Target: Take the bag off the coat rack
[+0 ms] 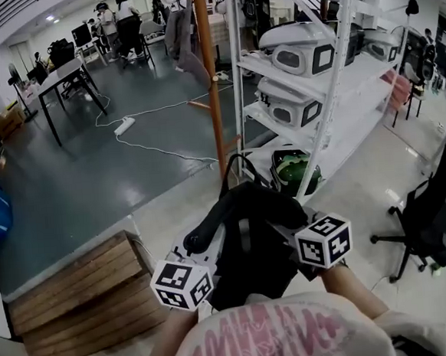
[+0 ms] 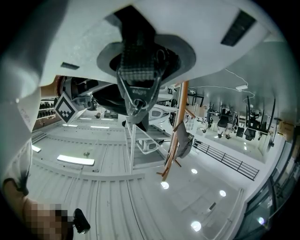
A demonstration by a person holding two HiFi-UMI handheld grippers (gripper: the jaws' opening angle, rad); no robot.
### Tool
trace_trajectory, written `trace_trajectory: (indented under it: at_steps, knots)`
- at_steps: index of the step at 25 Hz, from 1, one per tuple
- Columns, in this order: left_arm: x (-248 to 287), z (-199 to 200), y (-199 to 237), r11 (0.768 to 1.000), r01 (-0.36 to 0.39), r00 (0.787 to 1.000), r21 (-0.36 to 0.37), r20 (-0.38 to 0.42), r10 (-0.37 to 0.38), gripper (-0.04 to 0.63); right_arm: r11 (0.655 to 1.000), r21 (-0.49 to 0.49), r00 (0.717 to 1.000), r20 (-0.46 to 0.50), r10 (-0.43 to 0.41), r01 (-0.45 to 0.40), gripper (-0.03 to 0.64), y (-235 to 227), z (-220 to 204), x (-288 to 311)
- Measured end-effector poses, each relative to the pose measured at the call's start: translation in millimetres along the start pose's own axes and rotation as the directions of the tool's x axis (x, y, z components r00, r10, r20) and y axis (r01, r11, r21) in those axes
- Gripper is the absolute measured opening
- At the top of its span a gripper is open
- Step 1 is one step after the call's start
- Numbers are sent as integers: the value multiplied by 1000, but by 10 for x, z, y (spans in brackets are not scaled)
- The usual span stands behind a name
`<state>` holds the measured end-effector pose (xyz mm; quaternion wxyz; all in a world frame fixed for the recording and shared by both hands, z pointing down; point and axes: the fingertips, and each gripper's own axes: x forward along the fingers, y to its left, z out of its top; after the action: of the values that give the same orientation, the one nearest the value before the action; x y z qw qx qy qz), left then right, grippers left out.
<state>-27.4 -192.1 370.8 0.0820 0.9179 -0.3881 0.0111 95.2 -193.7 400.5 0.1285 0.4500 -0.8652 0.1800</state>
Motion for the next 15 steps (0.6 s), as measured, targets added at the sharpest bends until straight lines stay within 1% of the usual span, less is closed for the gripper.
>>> trace_trajectory:
  at_steps: [4, 9, 15]
  knots:
    - [20, -108, -152, 1000, -13, 999, -14, -29, 13, 101, 1000, 19, 1000, -21, 18, -18, 138, -68, -143, -99]
    - [55, -214, -312, 999, -22, 999, -27, -48, 21, 101, 999, 28, 999, -35, 28, -27, 138, -150, -274, -206]
    - [6, -351, -400, 998, -37, 997, -48, -71, 34, 101, 998, 37, 998, -54, 44, -42, 138, -141, -423, -242]
